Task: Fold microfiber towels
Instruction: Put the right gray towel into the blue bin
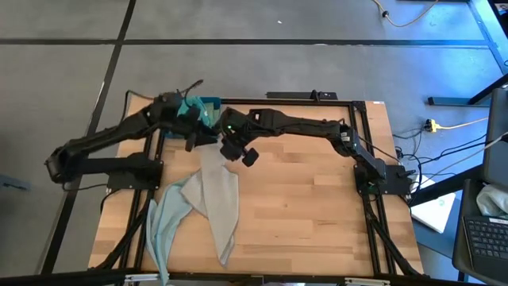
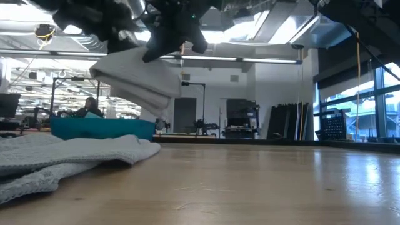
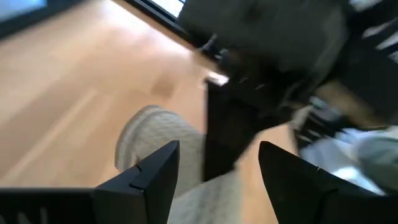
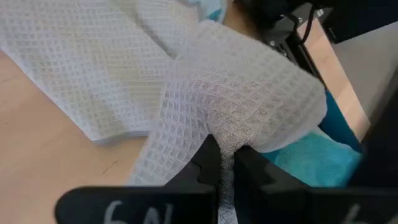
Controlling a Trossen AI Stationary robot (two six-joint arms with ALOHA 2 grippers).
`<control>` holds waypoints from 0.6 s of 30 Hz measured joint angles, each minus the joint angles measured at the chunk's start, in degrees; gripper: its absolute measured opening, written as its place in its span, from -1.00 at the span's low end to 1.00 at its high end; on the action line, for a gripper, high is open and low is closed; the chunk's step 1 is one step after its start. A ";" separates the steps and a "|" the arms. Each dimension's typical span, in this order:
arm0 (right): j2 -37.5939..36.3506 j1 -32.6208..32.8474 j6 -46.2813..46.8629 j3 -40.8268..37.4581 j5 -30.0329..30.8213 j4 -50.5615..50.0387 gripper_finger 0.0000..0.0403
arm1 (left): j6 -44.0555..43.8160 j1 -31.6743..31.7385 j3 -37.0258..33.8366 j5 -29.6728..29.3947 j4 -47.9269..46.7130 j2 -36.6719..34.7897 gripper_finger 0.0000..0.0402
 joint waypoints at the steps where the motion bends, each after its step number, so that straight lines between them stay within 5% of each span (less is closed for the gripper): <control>1: 0.00 0.03 -0.04 0.00 0.08 -0.49 -0.90 | 0.47 0.94 1.75 2.62 -1.90 0.90 0.06; 11: 0.00 -0.27 -2.55 0.00 0.31 -0.95 -0.90 | 11.88 -0.92 17.87 4.75 -28.62 18.60 0.05; 18: 0.07 -0.42 -2.31 -0.02 -1.21 -2.56 -0.90 | 17.48 -2.34 24.58 4.66 -34.75 26.69 0.05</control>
